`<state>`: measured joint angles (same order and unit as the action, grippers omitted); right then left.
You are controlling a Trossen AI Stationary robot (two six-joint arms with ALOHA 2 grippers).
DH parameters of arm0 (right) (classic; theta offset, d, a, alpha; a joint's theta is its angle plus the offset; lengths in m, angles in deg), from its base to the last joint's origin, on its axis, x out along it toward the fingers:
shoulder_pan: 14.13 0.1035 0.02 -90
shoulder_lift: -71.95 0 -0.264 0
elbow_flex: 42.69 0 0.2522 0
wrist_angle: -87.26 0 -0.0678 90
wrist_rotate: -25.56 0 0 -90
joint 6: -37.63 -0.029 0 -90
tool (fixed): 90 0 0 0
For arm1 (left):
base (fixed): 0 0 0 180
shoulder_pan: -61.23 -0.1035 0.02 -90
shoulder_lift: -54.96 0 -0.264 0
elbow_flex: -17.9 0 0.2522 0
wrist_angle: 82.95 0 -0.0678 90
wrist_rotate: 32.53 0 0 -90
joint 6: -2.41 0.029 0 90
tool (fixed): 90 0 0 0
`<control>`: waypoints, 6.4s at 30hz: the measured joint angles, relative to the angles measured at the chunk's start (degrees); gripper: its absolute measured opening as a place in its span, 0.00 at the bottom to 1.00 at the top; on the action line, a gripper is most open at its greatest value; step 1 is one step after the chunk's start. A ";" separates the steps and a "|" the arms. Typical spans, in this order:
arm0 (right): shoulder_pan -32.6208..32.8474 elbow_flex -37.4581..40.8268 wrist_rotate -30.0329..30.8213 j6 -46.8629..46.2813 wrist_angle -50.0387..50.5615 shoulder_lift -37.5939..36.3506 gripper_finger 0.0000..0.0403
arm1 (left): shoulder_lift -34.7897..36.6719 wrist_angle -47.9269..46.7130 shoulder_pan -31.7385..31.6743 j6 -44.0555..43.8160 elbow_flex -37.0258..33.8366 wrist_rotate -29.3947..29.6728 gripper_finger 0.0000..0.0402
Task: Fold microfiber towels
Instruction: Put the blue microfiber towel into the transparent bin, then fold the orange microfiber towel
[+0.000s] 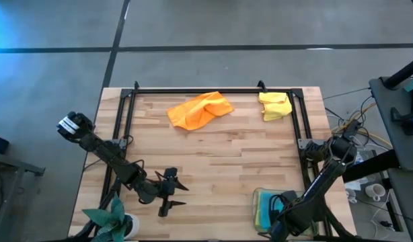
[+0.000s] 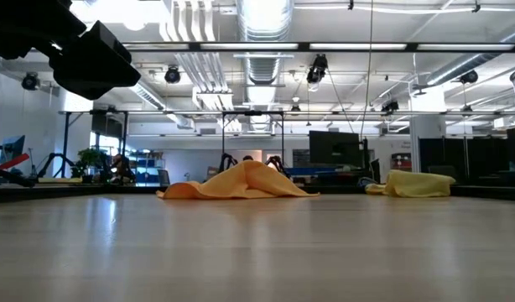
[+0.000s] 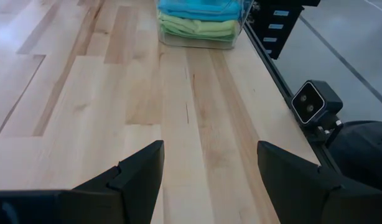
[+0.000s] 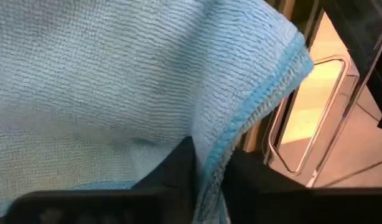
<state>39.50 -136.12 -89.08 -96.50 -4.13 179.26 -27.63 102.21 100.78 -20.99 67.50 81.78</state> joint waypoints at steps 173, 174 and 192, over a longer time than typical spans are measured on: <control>-58.34 13.36 42.30 157.61 -61.12 6.86 0.35 | 22.14 -63.18 -30.63 17.20 7.76 -20.39 0.30; -58.80 13.38 41.85 157.67 -61.59 7.25 0.34 | 22.12 -59.96 -30.39 18.74 7.81 -20.13 0.32; -60.18 12.95 36.50 148.04 -61.86 7.72 0.02 | -9.36 -34.31 -29.10 21.66 10.62 -9.21 0.36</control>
<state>-20.68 -123.17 -52.58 51.54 -65.99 186.98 -36.99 67.91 71.68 0.67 78.12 72.57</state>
